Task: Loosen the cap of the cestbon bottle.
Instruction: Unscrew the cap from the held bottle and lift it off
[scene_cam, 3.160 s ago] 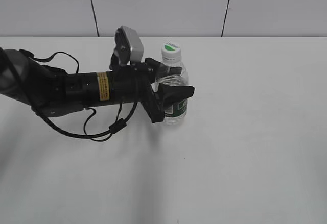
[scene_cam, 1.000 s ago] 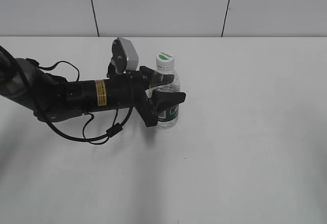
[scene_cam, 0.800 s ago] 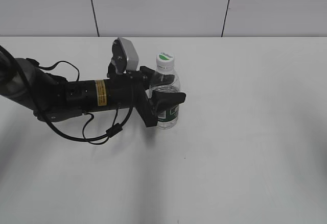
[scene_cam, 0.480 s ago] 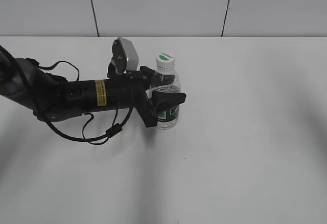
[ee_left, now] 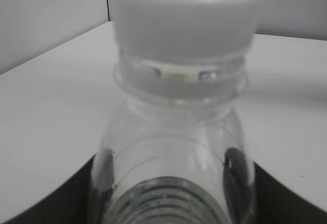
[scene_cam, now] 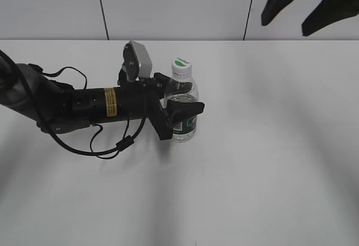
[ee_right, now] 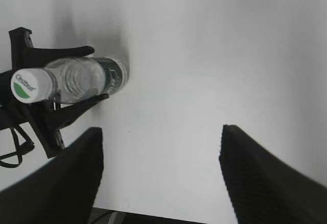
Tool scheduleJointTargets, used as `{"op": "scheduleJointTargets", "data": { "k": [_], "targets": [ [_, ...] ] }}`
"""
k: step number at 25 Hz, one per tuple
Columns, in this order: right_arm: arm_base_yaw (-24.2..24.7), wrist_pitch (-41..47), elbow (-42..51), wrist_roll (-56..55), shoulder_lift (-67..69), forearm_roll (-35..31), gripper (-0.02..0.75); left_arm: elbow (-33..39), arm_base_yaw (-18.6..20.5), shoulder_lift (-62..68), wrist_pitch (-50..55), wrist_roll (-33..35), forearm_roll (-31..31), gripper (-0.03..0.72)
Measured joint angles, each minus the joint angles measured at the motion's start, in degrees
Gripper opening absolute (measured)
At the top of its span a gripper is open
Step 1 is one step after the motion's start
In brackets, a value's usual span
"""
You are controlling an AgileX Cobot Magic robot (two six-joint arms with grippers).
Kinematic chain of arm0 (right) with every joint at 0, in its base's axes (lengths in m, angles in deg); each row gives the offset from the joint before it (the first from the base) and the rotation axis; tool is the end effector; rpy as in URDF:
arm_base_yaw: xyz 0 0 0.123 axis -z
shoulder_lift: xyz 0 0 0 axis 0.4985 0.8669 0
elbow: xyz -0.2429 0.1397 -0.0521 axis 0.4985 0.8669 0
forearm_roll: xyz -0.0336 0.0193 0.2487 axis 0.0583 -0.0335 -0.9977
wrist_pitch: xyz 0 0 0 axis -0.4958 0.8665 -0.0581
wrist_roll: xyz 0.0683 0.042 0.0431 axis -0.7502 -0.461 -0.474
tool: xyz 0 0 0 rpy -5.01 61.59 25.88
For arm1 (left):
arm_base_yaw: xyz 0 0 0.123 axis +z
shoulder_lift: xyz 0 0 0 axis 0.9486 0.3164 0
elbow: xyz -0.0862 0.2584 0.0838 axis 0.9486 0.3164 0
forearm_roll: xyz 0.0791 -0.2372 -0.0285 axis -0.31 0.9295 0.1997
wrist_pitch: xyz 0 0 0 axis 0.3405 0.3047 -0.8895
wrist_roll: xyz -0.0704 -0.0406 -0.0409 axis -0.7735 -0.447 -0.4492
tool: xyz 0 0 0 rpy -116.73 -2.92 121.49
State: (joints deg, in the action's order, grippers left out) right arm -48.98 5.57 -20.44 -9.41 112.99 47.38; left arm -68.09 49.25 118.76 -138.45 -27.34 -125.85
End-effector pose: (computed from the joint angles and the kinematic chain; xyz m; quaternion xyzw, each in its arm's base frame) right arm 0.3209 0.1303 0.3466 -0.0549 0.9743 0.1512 0.1575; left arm 0.3385 -0.2158 0.0932 0.4646 0.6136 -0.3925 0.5036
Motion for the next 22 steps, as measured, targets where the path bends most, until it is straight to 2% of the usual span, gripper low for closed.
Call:
{"op": "scheduleJointTargets", "data": {
  "k": [8, 16, 22],
  "targets": [
    [-7.2, -0.8, -4.9, -1.7, 8.8, -1.8, 0.547, 0.0, 0.0, 0.0, 0.0, 0.0, 0.0, 0.400],
    [-9.2, -5.3, -6.5, -3.1, 12.2, -2.8, 0.547, 0.0, 0.0, 0.0, 0.0, 0.0, 0.0, 0.400],
    [-12.5, -8.4, -9.4, -3.3, 15.8, -2.8, 0.547, 0.0, 0.0, 0.0, 0.0, 0.0, 0.0, 0.399]
  ]
}}
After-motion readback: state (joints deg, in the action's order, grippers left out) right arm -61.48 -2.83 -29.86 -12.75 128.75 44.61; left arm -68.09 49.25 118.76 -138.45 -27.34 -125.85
